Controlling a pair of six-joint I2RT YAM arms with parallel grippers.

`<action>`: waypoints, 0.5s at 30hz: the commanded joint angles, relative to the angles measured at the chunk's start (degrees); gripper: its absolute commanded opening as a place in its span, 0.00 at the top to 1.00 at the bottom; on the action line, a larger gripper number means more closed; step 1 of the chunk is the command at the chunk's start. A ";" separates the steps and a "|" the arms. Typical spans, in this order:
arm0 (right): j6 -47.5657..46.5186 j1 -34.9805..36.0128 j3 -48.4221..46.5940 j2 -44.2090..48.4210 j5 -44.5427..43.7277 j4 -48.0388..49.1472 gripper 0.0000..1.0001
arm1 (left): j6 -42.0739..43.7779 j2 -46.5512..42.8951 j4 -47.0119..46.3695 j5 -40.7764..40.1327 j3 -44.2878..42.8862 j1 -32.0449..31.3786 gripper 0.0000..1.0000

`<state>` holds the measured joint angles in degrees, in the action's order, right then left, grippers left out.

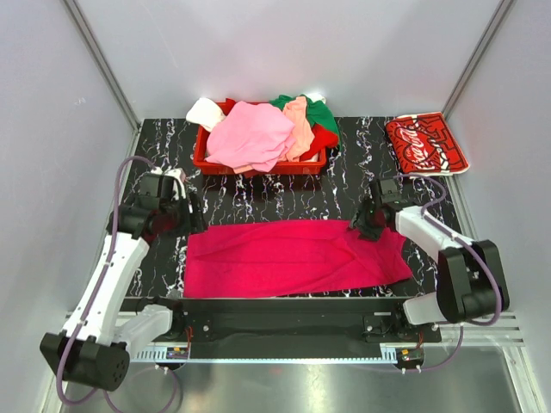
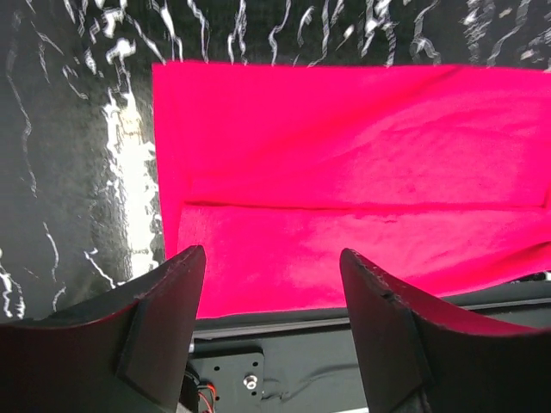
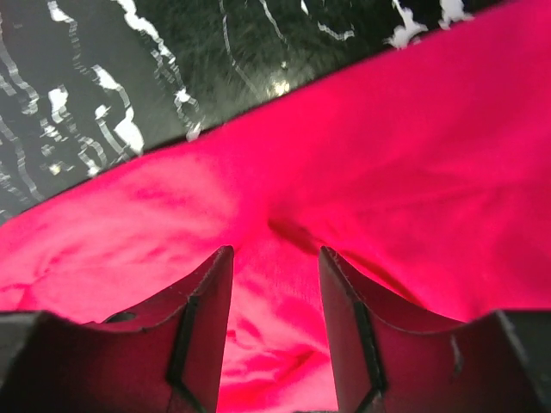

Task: Fold and stack the t-shirts
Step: Fold the tshirt

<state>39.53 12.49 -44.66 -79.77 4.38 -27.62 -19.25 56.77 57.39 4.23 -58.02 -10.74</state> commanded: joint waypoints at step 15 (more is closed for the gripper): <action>9.67 19.11 0.54 6.01 4.93 -2.96 0.61 | 2.19 -5.71 -1.22 1.13 -0.17 0.11 0.30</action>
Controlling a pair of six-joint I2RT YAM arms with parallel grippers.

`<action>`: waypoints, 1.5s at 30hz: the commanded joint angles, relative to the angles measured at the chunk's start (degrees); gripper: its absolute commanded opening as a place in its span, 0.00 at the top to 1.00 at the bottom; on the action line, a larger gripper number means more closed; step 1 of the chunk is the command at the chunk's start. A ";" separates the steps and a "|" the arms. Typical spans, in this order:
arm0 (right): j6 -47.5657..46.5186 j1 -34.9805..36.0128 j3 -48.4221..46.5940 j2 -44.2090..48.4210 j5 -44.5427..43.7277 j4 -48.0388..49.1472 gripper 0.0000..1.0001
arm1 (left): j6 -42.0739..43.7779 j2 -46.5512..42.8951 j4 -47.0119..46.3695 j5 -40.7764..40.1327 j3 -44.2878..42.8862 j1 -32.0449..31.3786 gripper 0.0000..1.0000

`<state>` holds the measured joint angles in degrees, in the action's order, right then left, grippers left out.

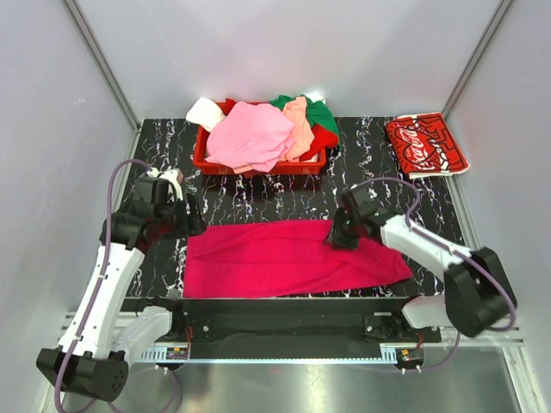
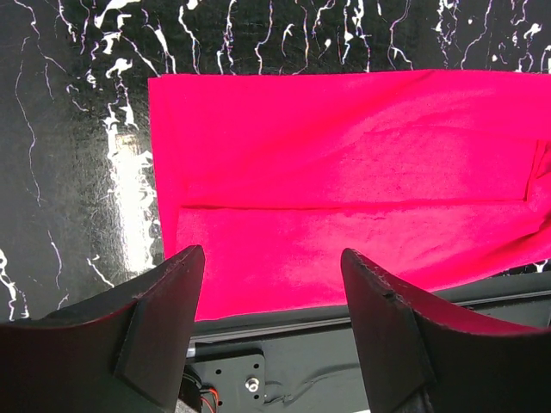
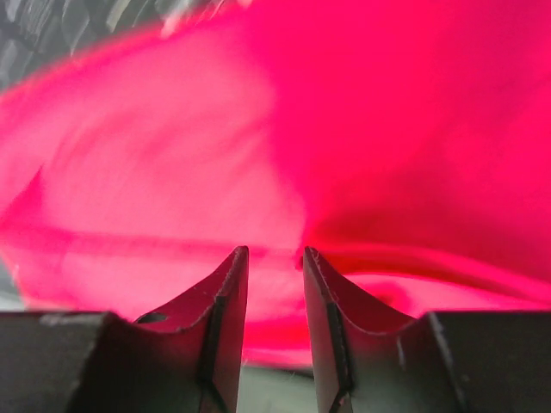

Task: Fold and stack the t-shirts
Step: Fold the tshirt

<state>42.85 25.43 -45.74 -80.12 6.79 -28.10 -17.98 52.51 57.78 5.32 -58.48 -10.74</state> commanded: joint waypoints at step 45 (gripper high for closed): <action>2.22 3.39 5.91 18.22 0.84 -17.41 0.84 | 0.66 -4.35 -2.49 -3.39 1.61 -1.39 0.28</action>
<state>41.91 26.22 -41.01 -67.79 2.33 -41.89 -17.93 48.58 57.30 2.96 -56.84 -11.86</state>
